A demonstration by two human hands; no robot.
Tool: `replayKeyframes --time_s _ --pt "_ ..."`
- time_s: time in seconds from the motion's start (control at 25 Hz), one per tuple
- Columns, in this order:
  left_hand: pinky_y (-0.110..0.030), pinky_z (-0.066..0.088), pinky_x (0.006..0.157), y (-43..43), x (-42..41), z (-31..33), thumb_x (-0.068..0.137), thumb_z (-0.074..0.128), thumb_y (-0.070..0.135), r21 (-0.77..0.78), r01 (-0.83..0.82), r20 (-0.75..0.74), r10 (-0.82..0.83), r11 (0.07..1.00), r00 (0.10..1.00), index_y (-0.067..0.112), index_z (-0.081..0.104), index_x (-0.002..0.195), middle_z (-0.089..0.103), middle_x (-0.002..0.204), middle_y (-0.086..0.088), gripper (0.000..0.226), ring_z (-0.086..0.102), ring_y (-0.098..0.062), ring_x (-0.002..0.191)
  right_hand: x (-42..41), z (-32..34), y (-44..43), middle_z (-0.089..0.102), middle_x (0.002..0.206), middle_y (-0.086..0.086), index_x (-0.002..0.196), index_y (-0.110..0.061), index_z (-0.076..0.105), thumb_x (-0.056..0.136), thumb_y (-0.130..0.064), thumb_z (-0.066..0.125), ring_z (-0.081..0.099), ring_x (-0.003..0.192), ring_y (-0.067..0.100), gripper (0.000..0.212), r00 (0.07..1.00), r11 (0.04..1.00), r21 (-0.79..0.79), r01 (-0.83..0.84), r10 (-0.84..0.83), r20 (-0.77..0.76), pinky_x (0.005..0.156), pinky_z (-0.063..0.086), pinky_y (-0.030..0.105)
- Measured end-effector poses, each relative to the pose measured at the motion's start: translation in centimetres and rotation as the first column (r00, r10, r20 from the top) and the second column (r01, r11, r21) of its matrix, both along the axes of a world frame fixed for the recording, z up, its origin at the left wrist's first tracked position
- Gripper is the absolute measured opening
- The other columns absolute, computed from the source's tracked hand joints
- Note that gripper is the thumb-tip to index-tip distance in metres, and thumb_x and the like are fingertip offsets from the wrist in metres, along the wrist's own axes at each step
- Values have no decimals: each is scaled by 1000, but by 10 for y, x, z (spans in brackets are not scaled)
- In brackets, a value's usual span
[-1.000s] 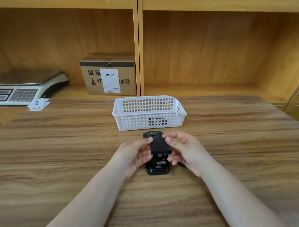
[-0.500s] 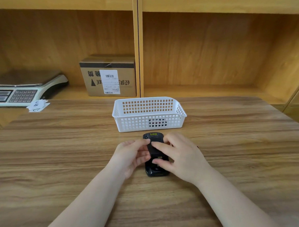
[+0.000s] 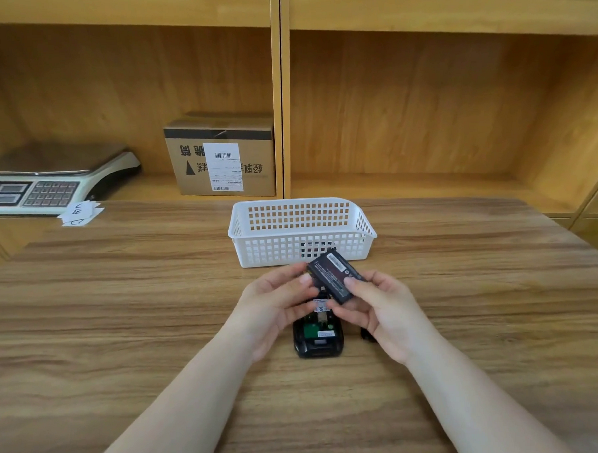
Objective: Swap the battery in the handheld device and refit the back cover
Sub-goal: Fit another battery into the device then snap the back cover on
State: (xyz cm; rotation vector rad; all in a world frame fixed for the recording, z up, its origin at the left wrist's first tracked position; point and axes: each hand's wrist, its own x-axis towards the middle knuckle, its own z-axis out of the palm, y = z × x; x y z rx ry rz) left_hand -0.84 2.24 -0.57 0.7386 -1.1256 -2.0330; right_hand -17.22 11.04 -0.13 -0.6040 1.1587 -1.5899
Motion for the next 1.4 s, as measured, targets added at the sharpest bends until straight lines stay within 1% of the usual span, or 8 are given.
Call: replayKeyframes --time_s 0.24,0.48,0.64,0.8,0.92,1.16,1.28,1.4 --pt "-30 57 76 3 -1 -2 88 63 15 -41 31 62 -28 999 998 7 71 111 73 110 -18 25 70 -26 98 8 -1 1 76 90 13 122 -20 52 82 -2 71 73 75 28 47 900 988 37 -152 154 -407 52 56 32" --pt "-39 61 75 1 0 -2 89 64 16 -15 -41 124 43 999 991 2 70 107 75 102 -19 24 72 -32 96 -3 -13 -1 68 95 -8 137 -48 40 62 -8 88 61 76 11 97 698 980 -1 -200 142 -702 71 51 25" --pt "-32 60 63 0 0 -3 84 71 13 23 -63 239 56 998 969 2 68 111 76 98 -17 29 74 -26 87 -4 -16 -1 64 100 -13 135 -43 46 63 -31 88 54 77 3 84 493 981 126 -145 182 -851 72 42 18" --pt "-25 52 48 2 -1 -6 75 80 18 -237 -56 532 178 970 828 13 67 109 76 82 -8 36 70 -16 59 -11 -14 -3 62 84 -9 121 -30 60 63 -26 89 51 70 7 65 559 936 264 -234 352 -751 72 46 26" --pt "-23 48 43 2 -1 -9 76 80 24 -404 57 609 222 913 762 14 69 105 67 60 -1 33 57 -10 40 -17 -15 -3 58 79 -12 123 -28 58 63 -27 88 50 66 5 67 487 910 337 -243 414 -769 69 46 23" --pt "-24 49 61 -12 15 -7 63 87 36 -419 326 684 58 848 727 21 62 119 71 75 5 63 61 -3 58 -23 -18 -4 58 80 -11 130 -26 57 64 -26 88 51 69 8 73 487 902 317 -293 426 -763 71 46 25" --pt "-22 48 86 -23 29 -6 46 87 52 -511 369 665 85 776 742 35 52 133 67 111 14 95 62 -1 96 -27 -20 -5 59 77 -14 134 -29 56 63 -30 88 50 69 7 77 486 895 322 -307 439 -756 72 45 24" --pt "-22 20 114 -21 31 -8 60 86 47 -583 509 709 91 633 699 42 31 146 31 150 26 103 18 3 142 -28 -21 -3 60 75 -16 132 -35 57 65 -35 86 48 66 3 73 457 900 312 -306 426 -781 68 43 19"
